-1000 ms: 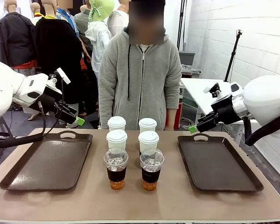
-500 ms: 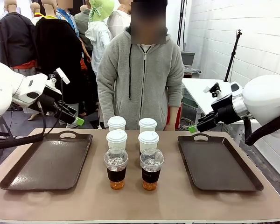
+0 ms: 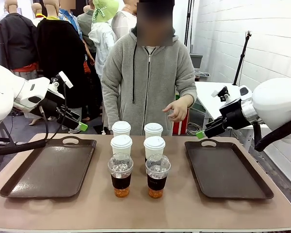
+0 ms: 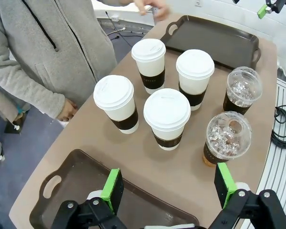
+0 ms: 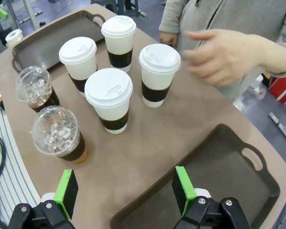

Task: Distribute the coffee onto the tray.
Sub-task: Pick up one iced Americano and place it on the right Handle tray.

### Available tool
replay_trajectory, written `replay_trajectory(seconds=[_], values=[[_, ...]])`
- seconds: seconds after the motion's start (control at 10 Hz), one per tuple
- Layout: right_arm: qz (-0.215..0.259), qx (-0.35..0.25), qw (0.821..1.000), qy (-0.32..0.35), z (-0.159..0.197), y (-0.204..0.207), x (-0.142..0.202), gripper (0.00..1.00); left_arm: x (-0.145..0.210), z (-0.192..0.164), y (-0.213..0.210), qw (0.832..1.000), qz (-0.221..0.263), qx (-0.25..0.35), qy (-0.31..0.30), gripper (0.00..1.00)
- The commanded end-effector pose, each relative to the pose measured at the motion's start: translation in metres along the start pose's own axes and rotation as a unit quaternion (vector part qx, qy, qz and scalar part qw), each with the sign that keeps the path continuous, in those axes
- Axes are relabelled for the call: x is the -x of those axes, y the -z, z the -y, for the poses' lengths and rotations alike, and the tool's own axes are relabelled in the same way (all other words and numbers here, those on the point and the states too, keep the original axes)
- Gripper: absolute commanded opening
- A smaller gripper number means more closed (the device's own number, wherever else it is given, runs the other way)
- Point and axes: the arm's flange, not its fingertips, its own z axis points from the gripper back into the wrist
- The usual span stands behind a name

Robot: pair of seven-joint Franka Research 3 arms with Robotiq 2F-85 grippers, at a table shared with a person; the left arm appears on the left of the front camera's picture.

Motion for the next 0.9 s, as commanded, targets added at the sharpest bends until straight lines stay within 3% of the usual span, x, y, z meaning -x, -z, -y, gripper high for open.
replay_trajectory(seconds=[0.0,0.8], values=[[0.007,-0.008,1.0,-0.005,0.0032,0.0027,0.0008,1.0,0.0013,-0.0045,0.0019,1.0,0.005,0.008,0.011,1.0],[0.007,-0.008,1.0,-0.005,0.0032,0.0027,0.0008,1.0,0.0013,-0.0045,0.0019,1.0,0.005,0.008,0.011,1.0]])
